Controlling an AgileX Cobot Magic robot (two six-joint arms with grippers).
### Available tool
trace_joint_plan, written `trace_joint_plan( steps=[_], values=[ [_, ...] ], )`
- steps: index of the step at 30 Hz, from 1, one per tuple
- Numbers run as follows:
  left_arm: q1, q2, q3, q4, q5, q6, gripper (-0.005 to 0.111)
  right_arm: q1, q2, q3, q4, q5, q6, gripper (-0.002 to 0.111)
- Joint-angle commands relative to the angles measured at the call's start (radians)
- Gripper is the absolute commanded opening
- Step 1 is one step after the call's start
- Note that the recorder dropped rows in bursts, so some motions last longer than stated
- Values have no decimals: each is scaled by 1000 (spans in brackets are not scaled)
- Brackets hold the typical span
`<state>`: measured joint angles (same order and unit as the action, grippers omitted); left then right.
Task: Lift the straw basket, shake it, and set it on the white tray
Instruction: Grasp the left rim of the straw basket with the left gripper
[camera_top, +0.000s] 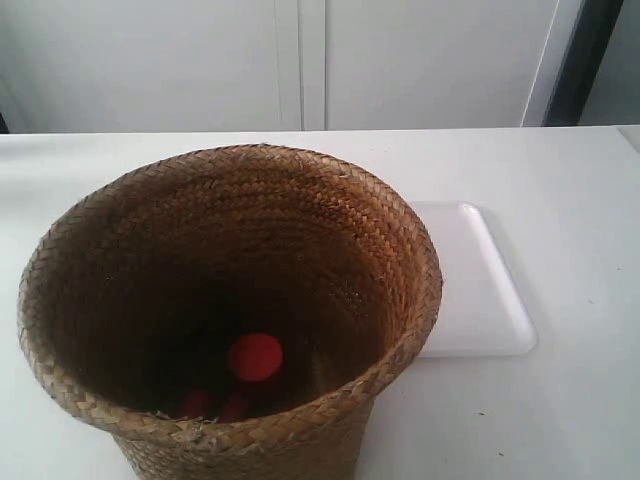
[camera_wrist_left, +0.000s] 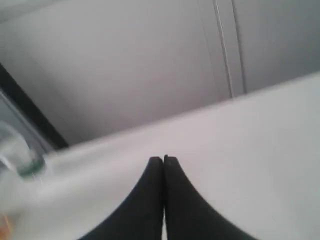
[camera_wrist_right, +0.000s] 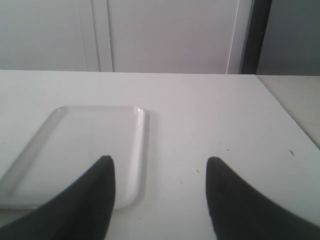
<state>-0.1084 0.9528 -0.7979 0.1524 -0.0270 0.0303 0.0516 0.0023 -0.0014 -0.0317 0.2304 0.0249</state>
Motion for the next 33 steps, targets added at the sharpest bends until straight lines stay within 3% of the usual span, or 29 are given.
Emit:
trace_joint_plan(
  steps=[1, 2, 3, 5, 7, 15, 17, 22, 29, 31, 33],
  values=[
    [-80, 24, -153, -164, 668, -140, 15, -1, -2, 1, -3, -9, -2, 52],
    [-86, 24, -169, -259, 704, -99, 20, -1, -2, 1, -3, -11, -2, 52],
    [-94, 24, -196, -478, 764, 42, 31, -1, -2, 1, -3, -11, -2, 52],
    [-94, 31, -213, -717, 841, 261, 47, -1, -2, 1, -3, -11, -2, 52],
    [-94, 37, -222, -690, 888, 261, 59, -1, -2, 1, -3, -11, -2, 52],
    [-94, 163, -201, -669, 913, 232, 60, -1, -2, 1, -3, -9, -2, 52],
    [-94, 203, -201, -758, 908, 247, 52, -1, -2, 1, -3, -9, -2, 52],
    [-94, 248, -201, -915, 915, 422, 0, -1, -2, 1, -3, -11, -2, 52],
    [-94, 252, -199, -893, 887, 475, 0, -1, -2, 1, -18, -23, -12, 52],
    [-94, 252, -199, -893, 877, 485, 0, -1, -2, 1, 4, -130, 2, 52],
    [-94, 252, -199, -893, 858, 493, 0, -1, -2, 1, 183, -302, 195, 52]
  ],
)
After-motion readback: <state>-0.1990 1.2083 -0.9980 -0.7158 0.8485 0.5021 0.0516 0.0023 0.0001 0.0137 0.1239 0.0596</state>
